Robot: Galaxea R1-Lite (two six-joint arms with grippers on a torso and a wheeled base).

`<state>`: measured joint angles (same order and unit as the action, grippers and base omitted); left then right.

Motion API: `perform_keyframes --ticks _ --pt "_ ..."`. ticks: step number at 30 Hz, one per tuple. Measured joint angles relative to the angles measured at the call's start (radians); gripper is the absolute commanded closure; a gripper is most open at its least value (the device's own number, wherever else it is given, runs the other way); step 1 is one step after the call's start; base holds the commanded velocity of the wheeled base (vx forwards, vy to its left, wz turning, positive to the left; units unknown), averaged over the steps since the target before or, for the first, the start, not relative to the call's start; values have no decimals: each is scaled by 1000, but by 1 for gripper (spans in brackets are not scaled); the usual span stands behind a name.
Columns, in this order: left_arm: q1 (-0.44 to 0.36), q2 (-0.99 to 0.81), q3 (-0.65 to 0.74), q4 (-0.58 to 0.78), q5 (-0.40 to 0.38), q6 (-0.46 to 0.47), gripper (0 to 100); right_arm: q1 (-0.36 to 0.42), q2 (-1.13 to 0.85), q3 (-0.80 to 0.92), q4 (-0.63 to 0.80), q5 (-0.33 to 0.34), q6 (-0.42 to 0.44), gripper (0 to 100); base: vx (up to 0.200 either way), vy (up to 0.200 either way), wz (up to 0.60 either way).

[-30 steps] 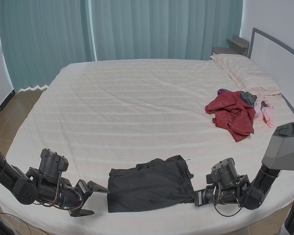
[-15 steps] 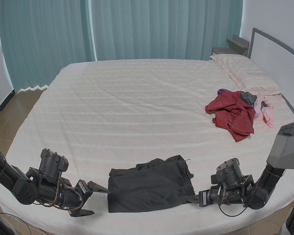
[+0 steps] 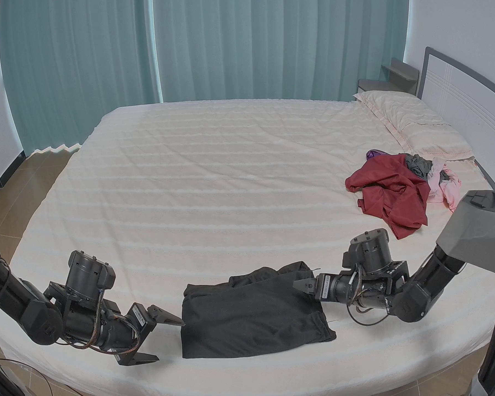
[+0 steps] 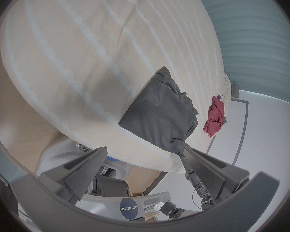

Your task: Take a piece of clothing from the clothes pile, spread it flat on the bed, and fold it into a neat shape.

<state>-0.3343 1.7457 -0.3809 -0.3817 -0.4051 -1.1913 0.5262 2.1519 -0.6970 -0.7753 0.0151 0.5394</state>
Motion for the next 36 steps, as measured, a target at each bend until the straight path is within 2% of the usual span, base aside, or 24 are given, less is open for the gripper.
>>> perform_keyframes --ticks 6,8,18,24,36 --pt "0 0 0 0 0 0 0 17 96 -155 59 0 146 0 0 0 0" --pt "0 1 0 0 0 0 0 25 119 -187 72 0 170 0 0 0 0" --pt "-5 1 1 0 1 0 0 33 174 -254 73 -7 184 0 0 0 0" --pt "-6 1 2 0 2 0 0 13 167 -258 74 -46 179 0 0 0 0" --pt "-6 2 2 -1 1 0 0 24 170 -289 74 -52 177 0 0 0 0"
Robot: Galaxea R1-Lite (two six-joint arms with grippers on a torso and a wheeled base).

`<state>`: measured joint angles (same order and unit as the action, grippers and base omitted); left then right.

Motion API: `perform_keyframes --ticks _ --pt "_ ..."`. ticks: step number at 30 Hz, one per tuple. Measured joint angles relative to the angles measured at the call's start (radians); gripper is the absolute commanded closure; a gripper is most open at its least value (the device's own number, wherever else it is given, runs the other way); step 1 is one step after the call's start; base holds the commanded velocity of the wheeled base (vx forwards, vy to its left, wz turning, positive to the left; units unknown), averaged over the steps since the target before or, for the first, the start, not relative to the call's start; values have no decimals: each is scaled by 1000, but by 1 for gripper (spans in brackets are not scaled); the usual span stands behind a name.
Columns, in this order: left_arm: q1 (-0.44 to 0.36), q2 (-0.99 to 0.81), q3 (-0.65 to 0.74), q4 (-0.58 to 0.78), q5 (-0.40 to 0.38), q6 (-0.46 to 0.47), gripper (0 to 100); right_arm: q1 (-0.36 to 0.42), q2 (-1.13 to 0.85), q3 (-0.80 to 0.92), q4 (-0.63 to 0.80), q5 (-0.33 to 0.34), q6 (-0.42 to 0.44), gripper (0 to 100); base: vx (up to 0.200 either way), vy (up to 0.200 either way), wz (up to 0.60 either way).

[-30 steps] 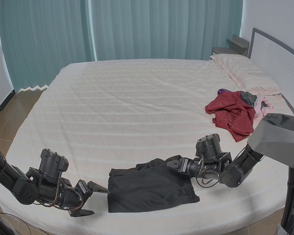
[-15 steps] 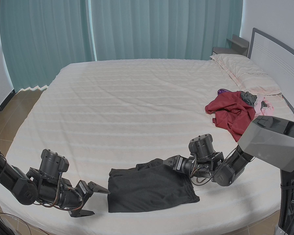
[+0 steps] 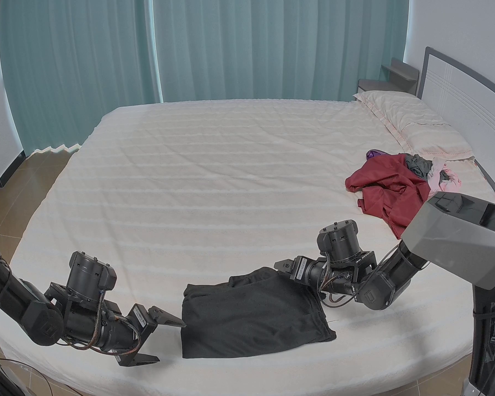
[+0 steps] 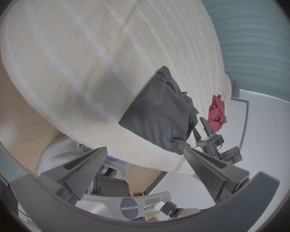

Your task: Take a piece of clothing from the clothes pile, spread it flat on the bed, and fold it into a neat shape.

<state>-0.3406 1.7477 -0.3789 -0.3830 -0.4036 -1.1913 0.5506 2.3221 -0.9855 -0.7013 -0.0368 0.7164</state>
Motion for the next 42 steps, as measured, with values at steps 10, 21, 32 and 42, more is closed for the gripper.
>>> perform_keyframes --ticks 10,21,32,42 --pt "0 4 0 0 0 0 0 2 61 -62 14 -8 -6 0 0 0 0" --pt "-13 11 -1 0 28 0 0 -11 107 -107 18 -24 -9 100 0 0 0" --pt "-14 15 -2 0 28 0 0 -78 125 -131 12 -24 -8 100 0 0 0" --pt "-13 15 -1 0 28 0 0 -100 131 -180 43 -24 -13 100 0 0 0"
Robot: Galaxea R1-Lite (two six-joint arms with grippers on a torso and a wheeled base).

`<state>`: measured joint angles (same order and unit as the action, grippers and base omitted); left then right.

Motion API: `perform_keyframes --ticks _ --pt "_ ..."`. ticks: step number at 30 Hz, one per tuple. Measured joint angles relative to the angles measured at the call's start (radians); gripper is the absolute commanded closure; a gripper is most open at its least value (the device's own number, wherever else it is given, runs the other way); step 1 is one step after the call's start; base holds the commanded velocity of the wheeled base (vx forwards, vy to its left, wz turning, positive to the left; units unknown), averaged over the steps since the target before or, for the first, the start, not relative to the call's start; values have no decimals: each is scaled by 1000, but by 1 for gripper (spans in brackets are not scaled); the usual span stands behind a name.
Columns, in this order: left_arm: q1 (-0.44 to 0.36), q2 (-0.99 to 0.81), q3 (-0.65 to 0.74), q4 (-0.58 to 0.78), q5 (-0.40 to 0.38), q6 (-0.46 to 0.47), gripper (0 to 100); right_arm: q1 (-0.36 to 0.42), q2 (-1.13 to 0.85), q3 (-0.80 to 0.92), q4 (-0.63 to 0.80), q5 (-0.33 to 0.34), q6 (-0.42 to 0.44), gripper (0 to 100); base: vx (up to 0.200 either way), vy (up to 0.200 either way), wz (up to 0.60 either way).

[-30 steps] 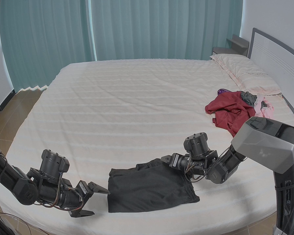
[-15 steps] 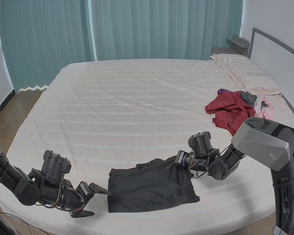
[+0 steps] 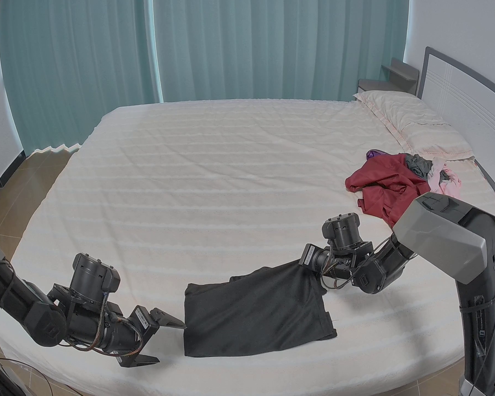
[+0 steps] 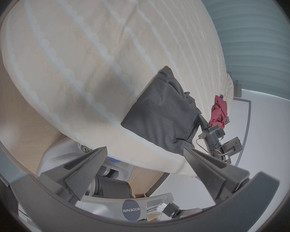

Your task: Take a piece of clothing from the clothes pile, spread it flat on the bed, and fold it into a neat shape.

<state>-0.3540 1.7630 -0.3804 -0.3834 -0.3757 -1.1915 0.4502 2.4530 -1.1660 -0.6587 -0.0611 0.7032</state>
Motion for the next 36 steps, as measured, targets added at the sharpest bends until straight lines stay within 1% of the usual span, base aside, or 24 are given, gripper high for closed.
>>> perform_keyframes --ticks 4,5,15,19,27,31,36 --pt "0 0 0 0 0 0 0 -2 7 -13 12 0 -1 100 0 0 0" --pt "0 0 0 0 0 0 0 -1 10 -16 13 1 -2 0 0 0 0" --pt "0 0 0 0 0 0 0 -10 0 1 13 1 0 0 0 0 0" --pt "0 0 0 0 0 0 0 -23 -44 59 11 5 0 0 0 0 0" --pt "0 0 0 0 0 0 0 -24 -161 301 -26 17 5 0 0 0 0" --pt "0 0 0 0 0 0 0 -4 -215 445 -97 35 4 0 0 0 0" --pt "0 0 0 0 0 0 0 33 -266 619 -241 57 0 0 0 0 0"
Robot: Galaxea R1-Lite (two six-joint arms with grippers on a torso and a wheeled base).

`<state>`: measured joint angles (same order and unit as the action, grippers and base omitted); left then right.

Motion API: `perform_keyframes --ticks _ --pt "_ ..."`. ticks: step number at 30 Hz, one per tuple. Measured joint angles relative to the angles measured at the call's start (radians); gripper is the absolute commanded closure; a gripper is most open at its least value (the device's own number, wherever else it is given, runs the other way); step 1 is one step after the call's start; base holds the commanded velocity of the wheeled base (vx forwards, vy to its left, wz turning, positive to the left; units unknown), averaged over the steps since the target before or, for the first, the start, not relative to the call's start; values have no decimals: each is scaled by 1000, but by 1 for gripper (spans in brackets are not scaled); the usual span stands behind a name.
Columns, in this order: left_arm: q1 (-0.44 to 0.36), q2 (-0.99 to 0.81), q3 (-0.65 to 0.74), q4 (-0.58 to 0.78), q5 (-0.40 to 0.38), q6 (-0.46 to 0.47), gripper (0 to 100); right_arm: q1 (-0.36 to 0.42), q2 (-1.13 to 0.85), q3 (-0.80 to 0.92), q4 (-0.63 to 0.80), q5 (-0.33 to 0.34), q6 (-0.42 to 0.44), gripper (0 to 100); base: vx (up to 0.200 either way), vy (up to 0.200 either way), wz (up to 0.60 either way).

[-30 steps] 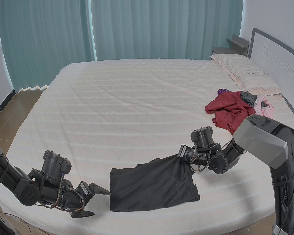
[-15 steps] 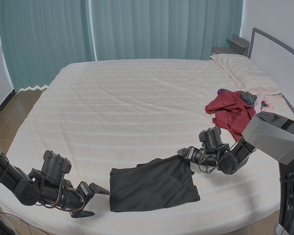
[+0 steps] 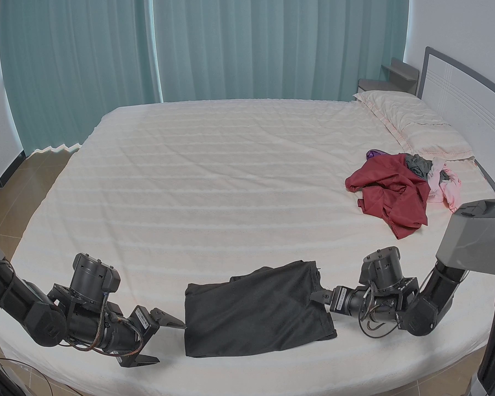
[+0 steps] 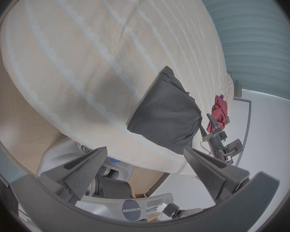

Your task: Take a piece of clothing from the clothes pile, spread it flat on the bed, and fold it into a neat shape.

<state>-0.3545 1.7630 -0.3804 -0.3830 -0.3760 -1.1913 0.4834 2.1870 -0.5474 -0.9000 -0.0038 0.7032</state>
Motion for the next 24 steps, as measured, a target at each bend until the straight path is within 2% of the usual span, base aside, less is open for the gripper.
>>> perform_keyframes --ticks 4,10,11,24 --pt "0 0 0 0 0 0 0 44 -26 89 -54 19 -1 0 0 0 0" --pt "0 0 0 0 0 0 0 93 -34 123 -70 28 -6 0 0 0 0" --pt "0 0 0 0 0 0 0 98 -31 123 -70 29 -11 100 0 0 0" --pt "0 0 0 0 0 0 0 92 -22 151 -63 23 -29 100 0 0 0"
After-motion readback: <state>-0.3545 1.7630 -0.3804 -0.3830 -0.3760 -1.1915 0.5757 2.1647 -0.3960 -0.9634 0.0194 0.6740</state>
